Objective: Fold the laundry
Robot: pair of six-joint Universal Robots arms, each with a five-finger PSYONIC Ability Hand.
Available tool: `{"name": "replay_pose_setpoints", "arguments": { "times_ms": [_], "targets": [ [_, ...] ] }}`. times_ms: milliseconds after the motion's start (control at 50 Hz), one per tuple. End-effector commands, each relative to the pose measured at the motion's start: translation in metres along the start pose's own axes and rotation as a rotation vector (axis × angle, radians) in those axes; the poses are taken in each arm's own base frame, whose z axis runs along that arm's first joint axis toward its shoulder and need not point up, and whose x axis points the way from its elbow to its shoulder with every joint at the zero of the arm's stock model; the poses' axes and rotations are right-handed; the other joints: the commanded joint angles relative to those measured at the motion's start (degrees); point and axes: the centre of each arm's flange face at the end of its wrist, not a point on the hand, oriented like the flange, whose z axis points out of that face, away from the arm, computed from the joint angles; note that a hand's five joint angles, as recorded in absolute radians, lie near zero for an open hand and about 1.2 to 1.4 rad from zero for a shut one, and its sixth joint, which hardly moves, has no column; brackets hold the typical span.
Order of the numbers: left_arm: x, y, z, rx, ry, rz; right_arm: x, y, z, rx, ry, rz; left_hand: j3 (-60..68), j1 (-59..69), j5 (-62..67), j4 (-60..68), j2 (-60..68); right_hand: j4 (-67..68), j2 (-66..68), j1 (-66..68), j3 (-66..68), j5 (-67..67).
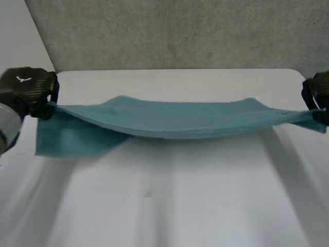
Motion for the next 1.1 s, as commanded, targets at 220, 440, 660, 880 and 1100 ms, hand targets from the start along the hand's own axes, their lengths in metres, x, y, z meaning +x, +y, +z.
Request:
{"name": "replay_pose_setpoints", "arguments": {
  "times_ms": [220,440,660,880,1100],
  "targets": [
    [0.033,0.09,0.033,-0.369,0.276,0.244,-0.053,0.071,0.055,-0.386,-0.3,-0.254,11.55,15.52,14.63,11.51,11.21,11.74,12.63,24.29,12.44,13.85],
    [0.001,-0.034,0.127,0.213,-0.038,0.33,0.004,-0.064,0.125,0.143,0.204,-0.261,11.55,15.52,14.63,11.51,11.21,11.74,12.63,24.29,12.44,13.85],
    [-0.047,-0.156,0.11,0.785,-0.386,0.209,0.057,-0.172,0.075,0.7,0.508,-0.097,11.55,15.52,14.63,11.51,11.21,11.74,12.63,24.29,12.44,13.85],
    [-0.02,-0.042,0.115,0.403,-0.16,0.135,0.001,-0.084,0.098,0.462,0.27,-0.088,11.55,15.52,14.63,11.51,11.21,11.74,12.63,24.29,12.44,13.85],
    [0.029,0.079,0.104,0.143,-0.001,0.126,-0.07,0.034,0.118,0.137,-0.006,-0.039,11.55,15.52,14.63,11.51,11.21,11.74,12.63,24.29,12.44,13.85]
  ]
}}
